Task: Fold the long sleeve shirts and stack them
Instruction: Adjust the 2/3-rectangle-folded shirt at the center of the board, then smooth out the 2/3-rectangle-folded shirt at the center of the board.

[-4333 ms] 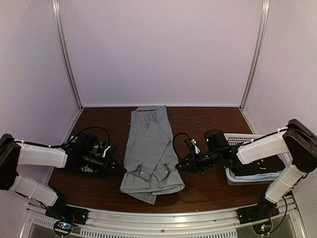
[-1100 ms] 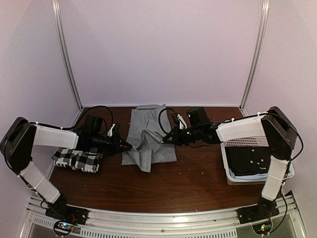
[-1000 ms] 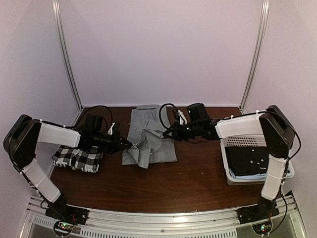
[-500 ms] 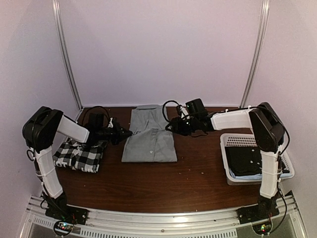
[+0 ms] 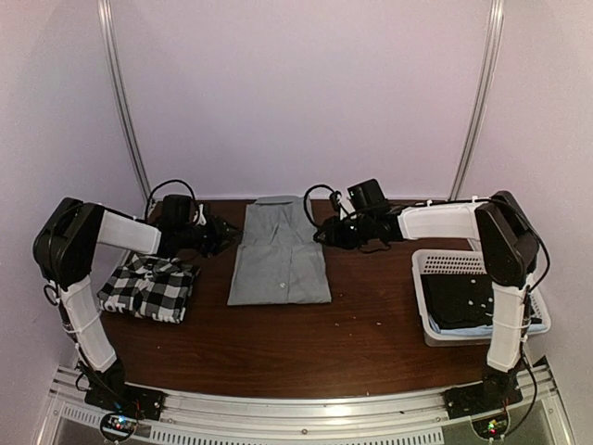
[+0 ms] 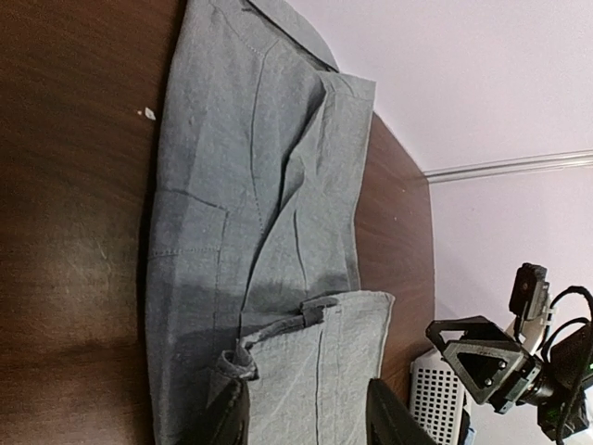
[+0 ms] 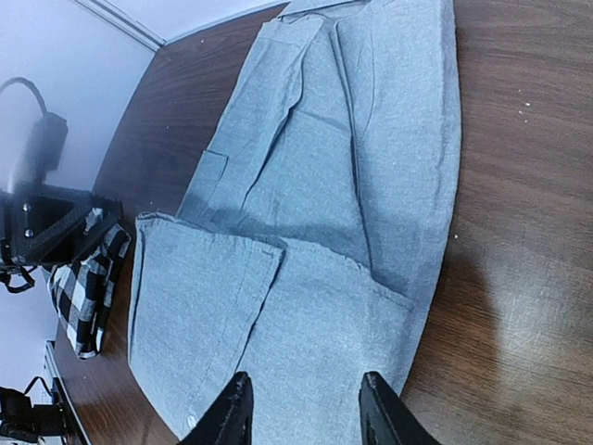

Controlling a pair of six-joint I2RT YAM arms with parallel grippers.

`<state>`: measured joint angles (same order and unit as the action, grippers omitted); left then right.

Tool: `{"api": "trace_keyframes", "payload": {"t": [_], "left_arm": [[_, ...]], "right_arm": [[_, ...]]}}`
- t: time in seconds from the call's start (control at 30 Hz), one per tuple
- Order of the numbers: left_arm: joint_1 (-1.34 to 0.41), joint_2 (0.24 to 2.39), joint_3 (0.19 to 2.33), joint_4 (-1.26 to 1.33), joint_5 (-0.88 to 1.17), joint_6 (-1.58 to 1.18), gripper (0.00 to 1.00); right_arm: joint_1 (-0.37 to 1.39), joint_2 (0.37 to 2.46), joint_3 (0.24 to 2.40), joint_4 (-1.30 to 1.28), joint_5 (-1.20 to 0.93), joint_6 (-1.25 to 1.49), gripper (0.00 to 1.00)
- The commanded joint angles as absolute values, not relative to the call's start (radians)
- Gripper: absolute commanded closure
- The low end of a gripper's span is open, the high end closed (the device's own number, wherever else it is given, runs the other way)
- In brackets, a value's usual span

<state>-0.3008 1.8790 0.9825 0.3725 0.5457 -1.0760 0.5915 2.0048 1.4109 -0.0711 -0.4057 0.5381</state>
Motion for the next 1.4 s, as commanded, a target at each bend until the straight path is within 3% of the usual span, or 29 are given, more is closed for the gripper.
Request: {"api": "trace_keyframes", "payload": {"t": [0.0, 0.1, 0.27, 0.5, 0.97, 1.37], "left_arm": [[-0.304, 1.791, 1.025, 0.263, 0.451, -0.933, 0.56], [-0.335, 1.764, 1.034, 0.2, 0.405, -0.883, 0.59], [-0.379, 1.783, 1.033, 0.206, 0.416, -0.867, 0.72], [-0.388, 1.923, 1.09, 0.231, 0.507, -0.862, 0.83], [-0.351, 2.136, 1.261, 0.12, 0.433, -0.83, 0.87], [-0.343, 2.083, 1.306, 0.036, 0.375, -0.766, 0.87]], "right_arm": [[0.631, 2.012, 1.463, -0.097, -0.418, 0.501, 0.62], [0.642, 2.052, 1.484, -0.092, -0.441, 0.499, 0.66], [0.641, 2.132, 1.552, -0.094, -0.476, 0.48, 0.72], [0.62, 2.247, 1.654, -0.119, -0.493, 0.466, 0.74], [0.569, 2.389, 1.776, -0.169, -0.532, 0.469, 0.74], [0.568, 2.289, 1.776, -0.24, -0.467, 0.431, 0.73]]}}
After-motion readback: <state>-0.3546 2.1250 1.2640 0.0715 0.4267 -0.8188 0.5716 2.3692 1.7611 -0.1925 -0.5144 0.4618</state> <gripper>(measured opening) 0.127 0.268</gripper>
